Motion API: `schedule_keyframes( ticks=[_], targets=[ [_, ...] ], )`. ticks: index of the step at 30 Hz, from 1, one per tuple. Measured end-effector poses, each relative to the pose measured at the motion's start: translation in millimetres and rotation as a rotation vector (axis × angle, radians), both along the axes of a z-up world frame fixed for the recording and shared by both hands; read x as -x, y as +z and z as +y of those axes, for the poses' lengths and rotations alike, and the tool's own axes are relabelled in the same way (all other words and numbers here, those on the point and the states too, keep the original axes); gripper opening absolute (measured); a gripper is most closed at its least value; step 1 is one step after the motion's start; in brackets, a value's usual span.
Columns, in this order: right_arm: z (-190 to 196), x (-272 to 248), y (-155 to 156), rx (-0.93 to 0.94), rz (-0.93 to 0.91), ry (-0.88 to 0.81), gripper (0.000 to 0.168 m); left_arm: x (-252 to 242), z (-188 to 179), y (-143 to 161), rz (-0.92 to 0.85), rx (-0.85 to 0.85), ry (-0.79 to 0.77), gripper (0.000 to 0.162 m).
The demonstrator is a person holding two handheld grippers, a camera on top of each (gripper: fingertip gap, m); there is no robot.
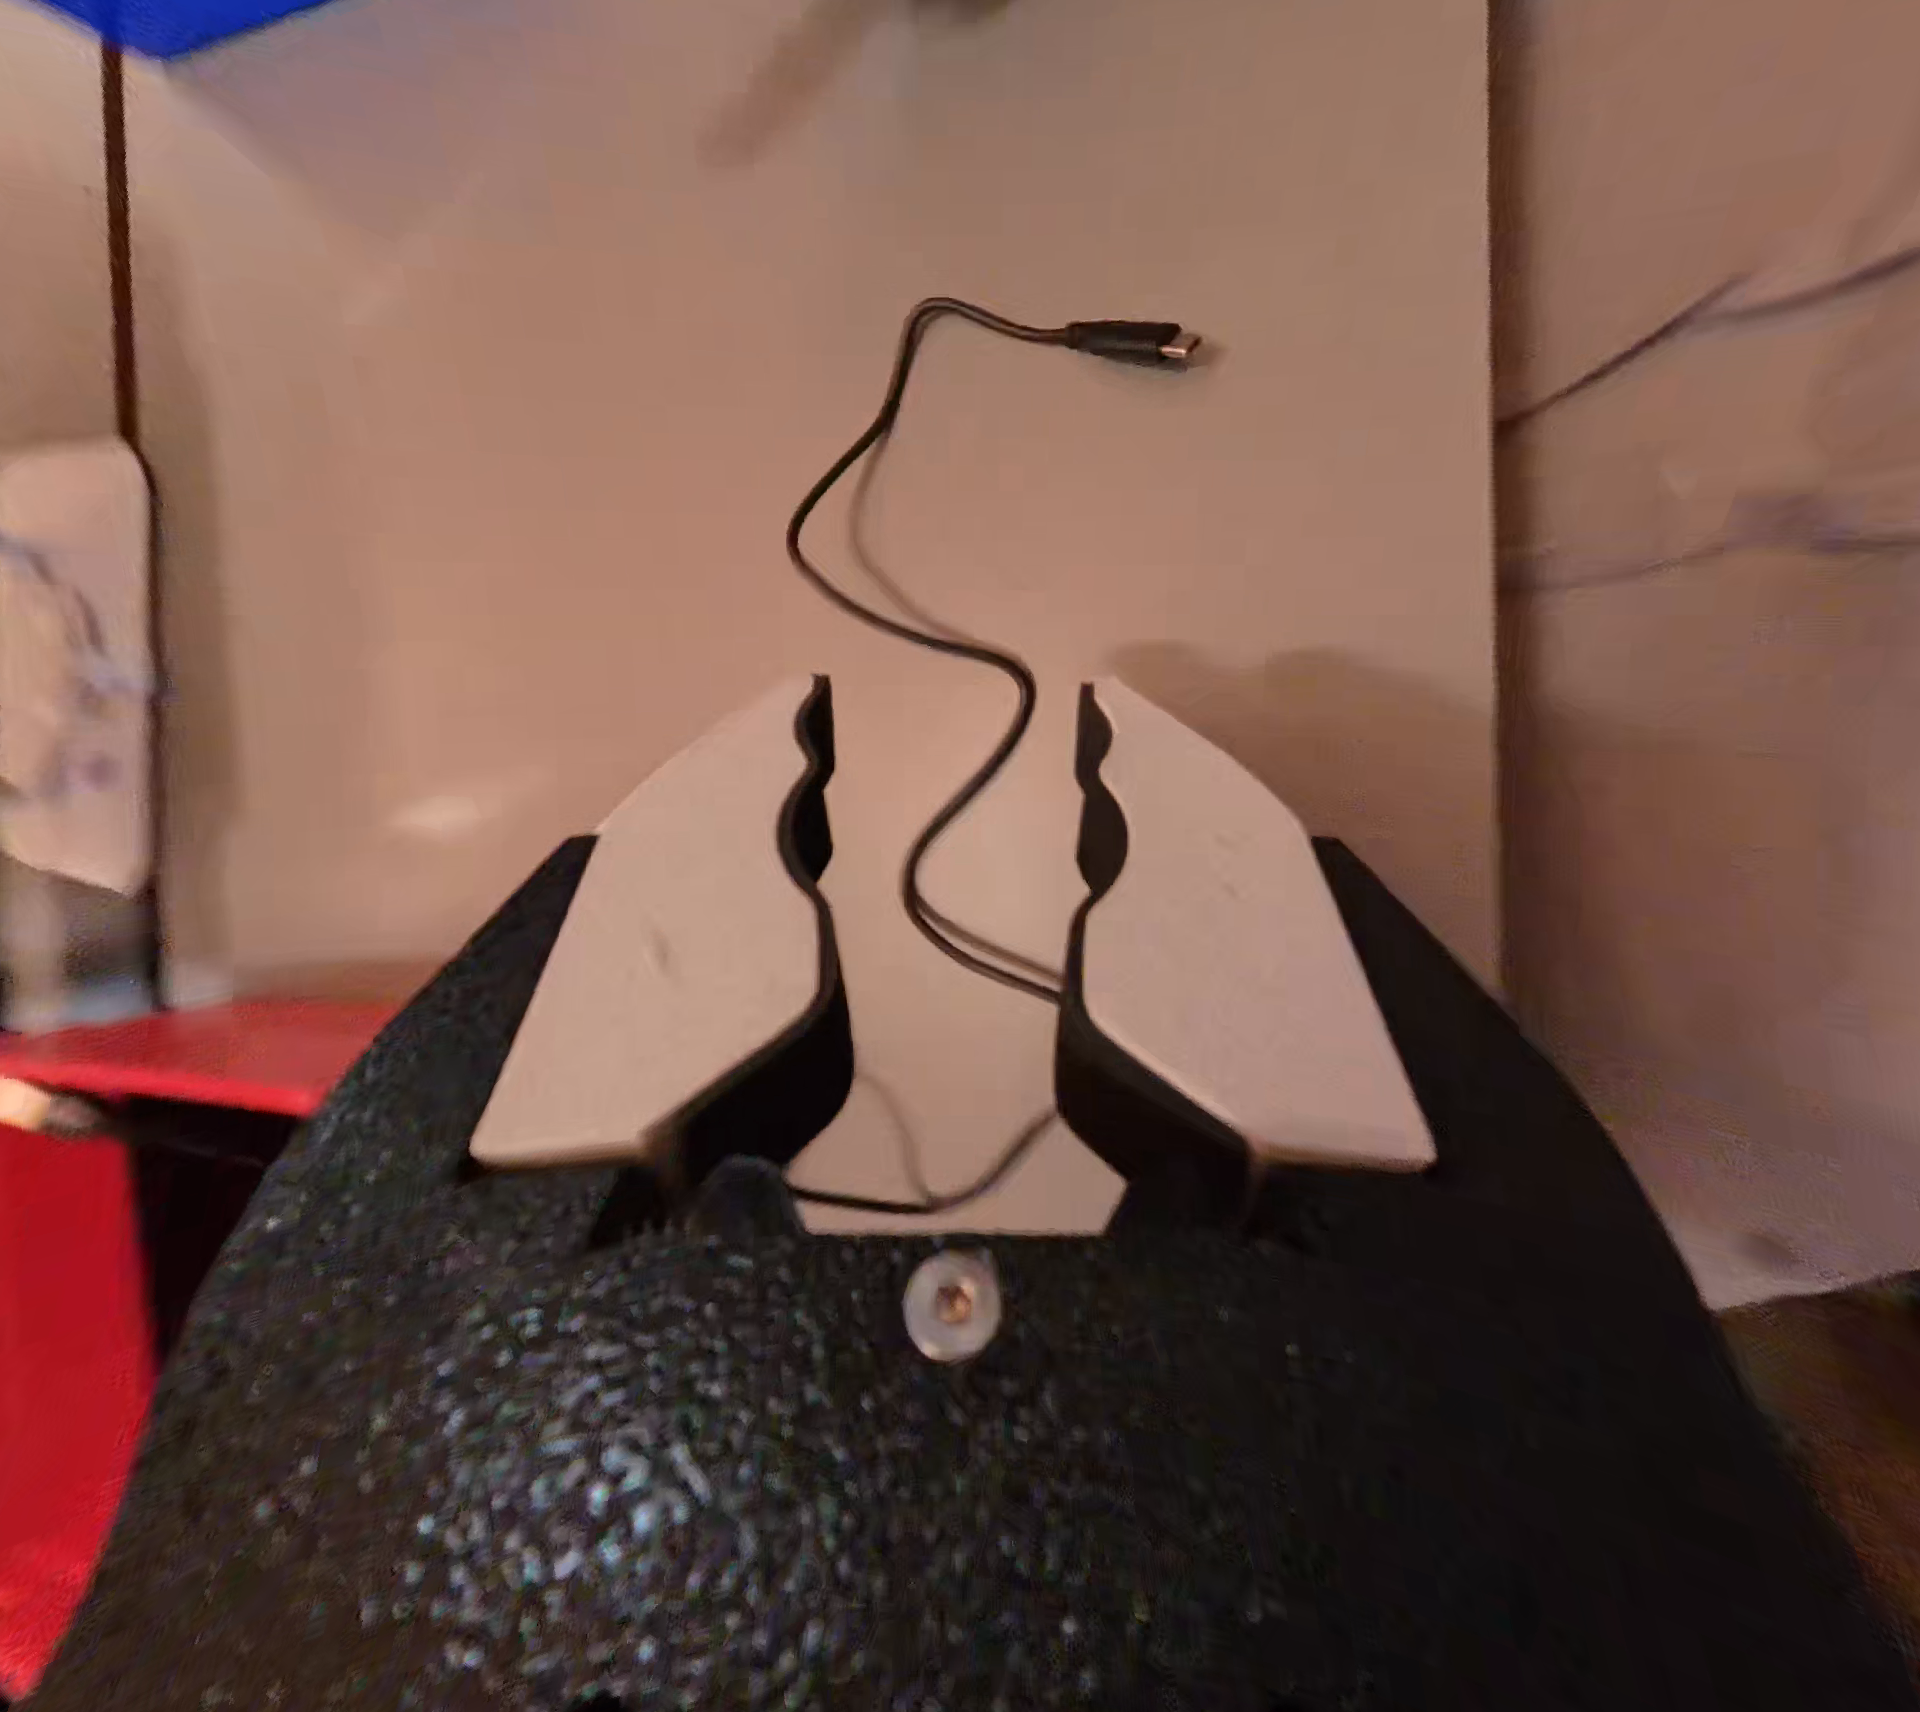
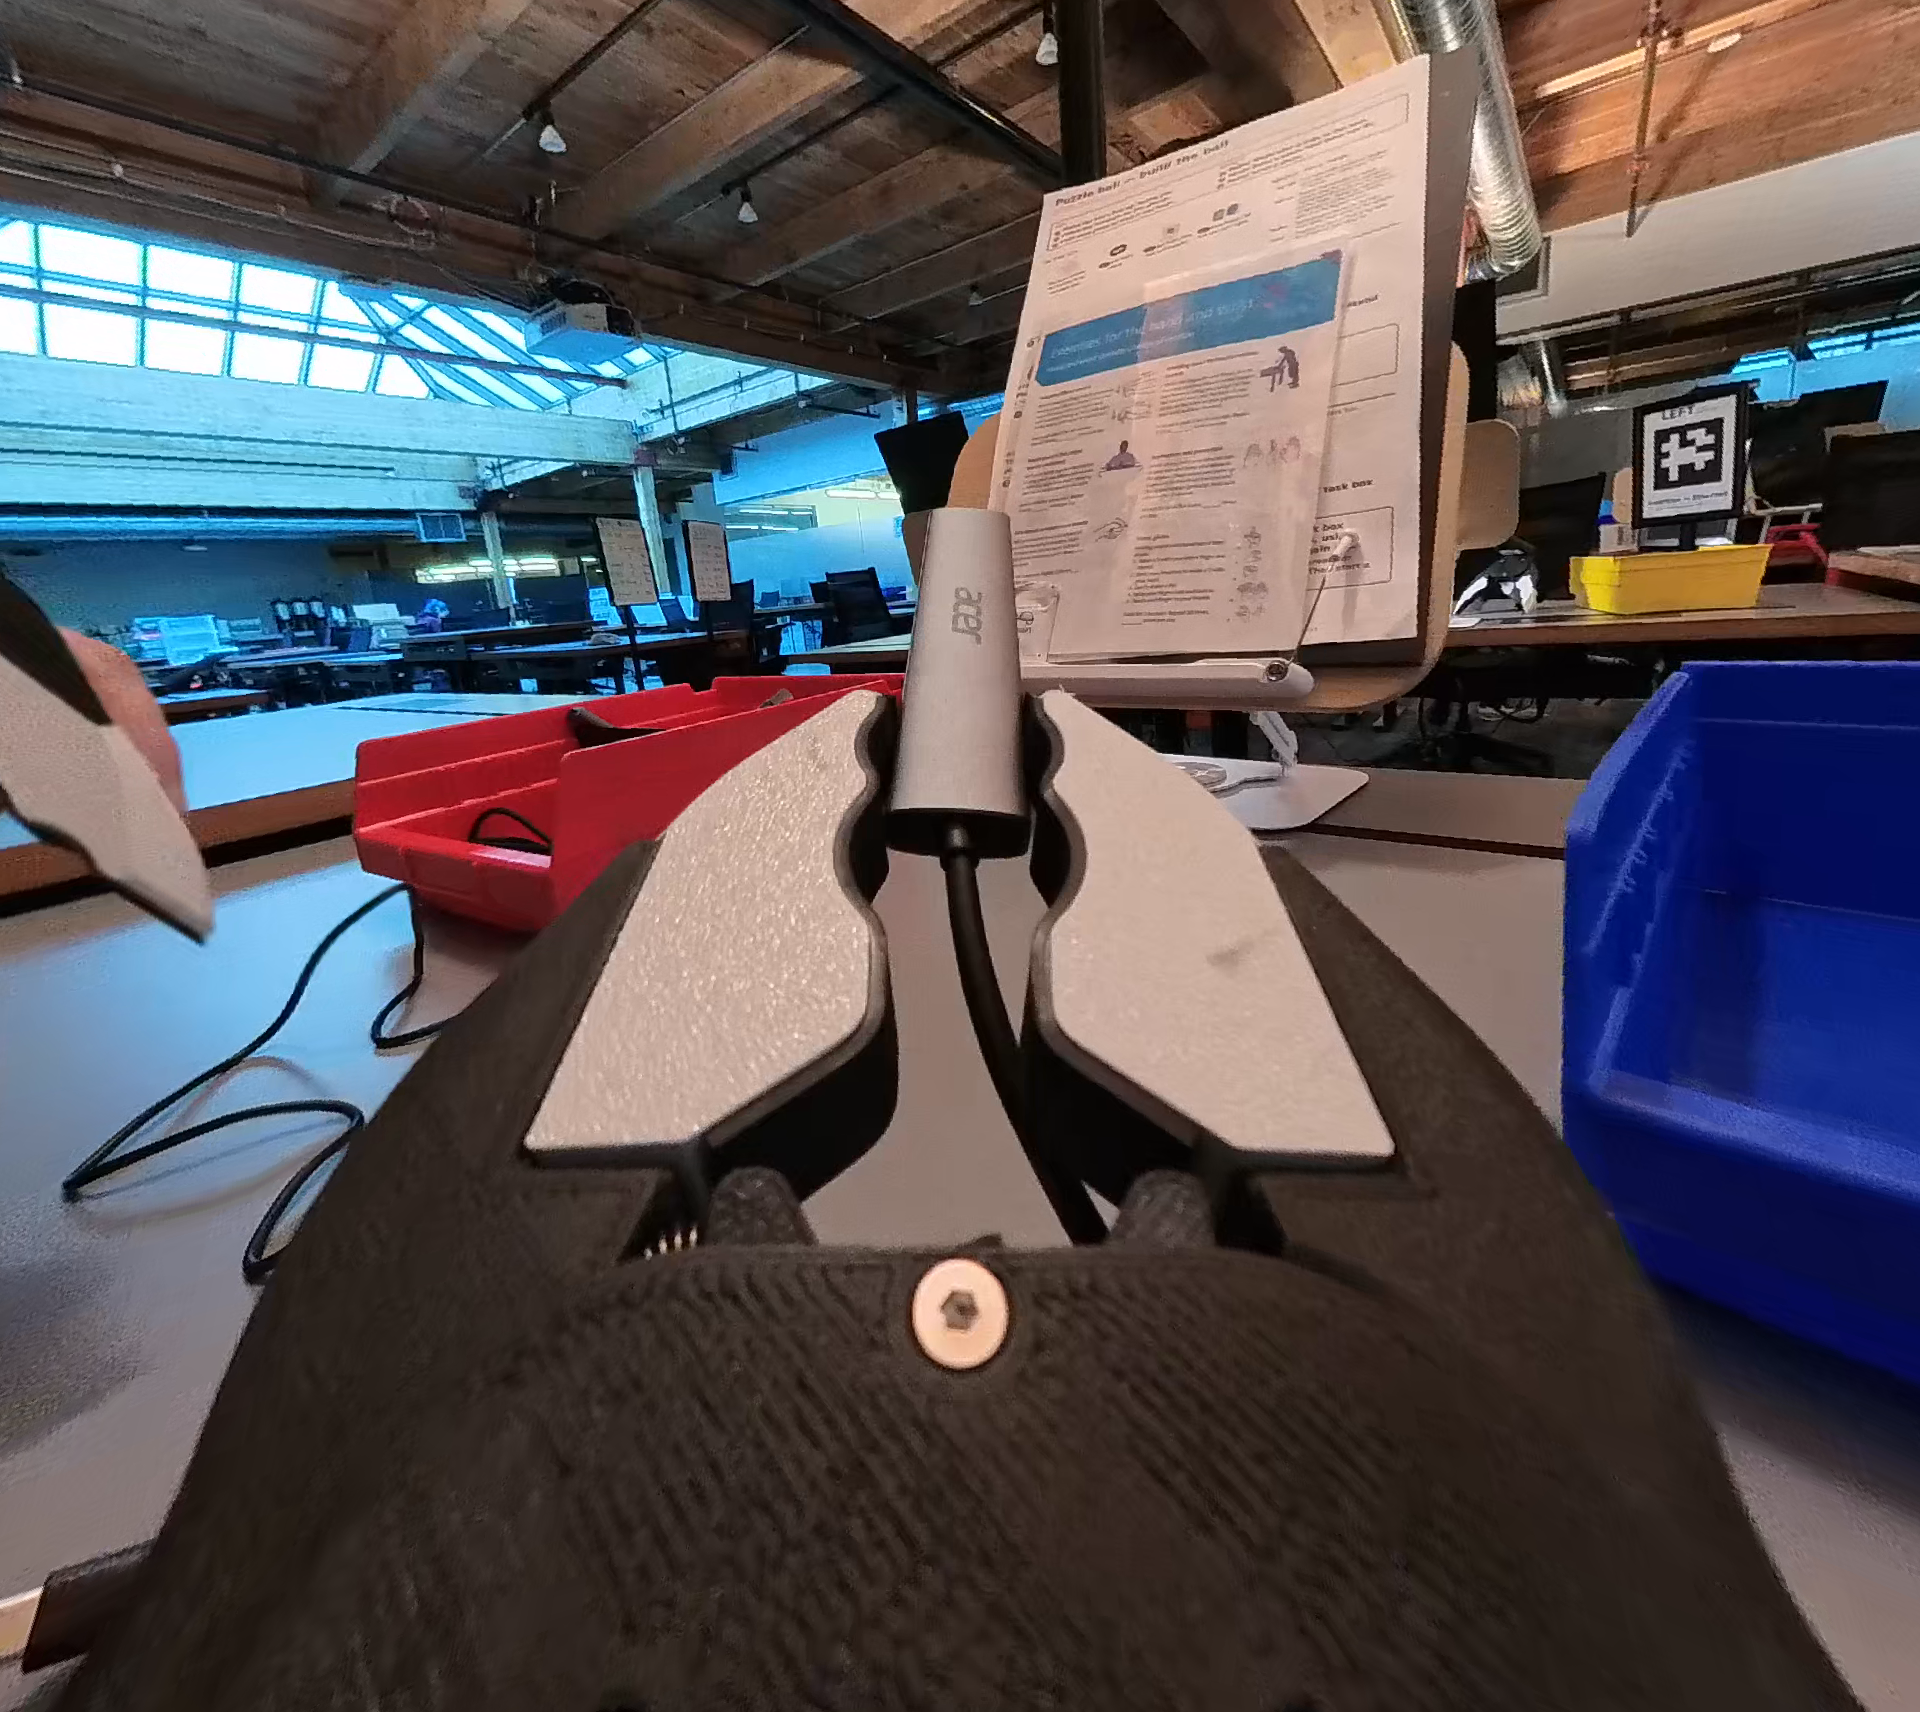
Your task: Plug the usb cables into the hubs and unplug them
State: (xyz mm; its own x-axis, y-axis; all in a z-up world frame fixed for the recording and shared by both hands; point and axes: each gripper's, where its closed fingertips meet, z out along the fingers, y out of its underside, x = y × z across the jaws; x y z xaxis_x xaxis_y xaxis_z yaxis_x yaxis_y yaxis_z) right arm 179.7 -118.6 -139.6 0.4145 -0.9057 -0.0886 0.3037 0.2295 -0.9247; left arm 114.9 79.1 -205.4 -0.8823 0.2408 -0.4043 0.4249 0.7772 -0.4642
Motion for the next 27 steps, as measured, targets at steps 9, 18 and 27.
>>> schedule_keyframes(
  ticks=[9,18,27],
  targets=[
    [-2.7,0.3,0.6,-0.020,-0.002,0.001,0.023,13.5,-82.7,-38.9,-0.240,-0.238,-0.505,0.051],
    [-21.5,-0.9,1.9,-0.104,-0.003,-0.011,0.023,16.9,-96.5,-80.4,0.052,-0.490,-0.688,0.030],
    [-30.1,-2.0,2.1,-0.133,-0.004,-0.031,0.023,-38.0,-109.9,-82.0,0.328,-0.370,-0.013,0.003]
  ],
)
